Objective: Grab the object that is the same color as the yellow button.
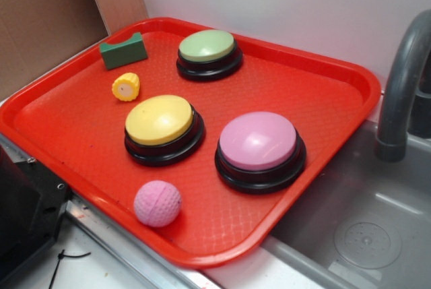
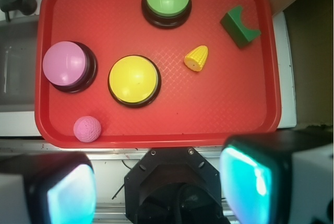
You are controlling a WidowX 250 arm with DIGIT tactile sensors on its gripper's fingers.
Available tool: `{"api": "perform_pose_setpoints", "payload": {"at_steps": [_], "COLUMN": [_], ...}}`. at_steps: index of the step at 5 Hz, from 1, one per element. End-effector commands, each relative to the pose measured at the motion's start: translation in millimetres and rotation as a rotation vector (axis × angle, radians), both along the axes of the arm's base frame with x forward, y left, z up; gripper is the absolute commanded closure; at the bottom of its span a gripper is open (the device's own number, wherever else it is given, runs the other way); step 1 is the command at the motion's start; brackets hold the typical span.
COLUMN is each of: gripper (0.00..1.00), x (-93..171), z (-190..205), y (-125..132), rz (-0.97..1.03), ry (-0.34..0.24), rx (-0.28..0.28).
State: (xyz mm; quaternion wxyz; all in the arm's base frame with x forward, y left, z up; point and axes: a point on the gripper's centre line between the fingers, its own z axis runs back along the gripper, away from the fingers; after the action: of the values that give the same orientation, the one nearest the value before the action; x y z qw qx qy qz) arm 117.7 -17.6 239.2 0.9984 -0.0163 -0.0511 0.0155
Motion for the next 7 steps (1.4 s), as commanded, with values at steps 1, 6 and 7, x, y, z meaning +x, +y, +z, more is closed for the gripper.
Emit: {"api": "perform_pose_setpoints", "payload": {"at_steps": [1,6,7], "gripper": [0.0,0.0,0.0], "x": [0.0,62.6,77.5], "z": [0.0,-86.2,-109.3], "y": [0.0,84.4,88.1], "rz": [0.0,0.927,1.01], "ry": [0.0,-0.161,-0.172], "rx": [0.0,-0.012,-0.009]}}
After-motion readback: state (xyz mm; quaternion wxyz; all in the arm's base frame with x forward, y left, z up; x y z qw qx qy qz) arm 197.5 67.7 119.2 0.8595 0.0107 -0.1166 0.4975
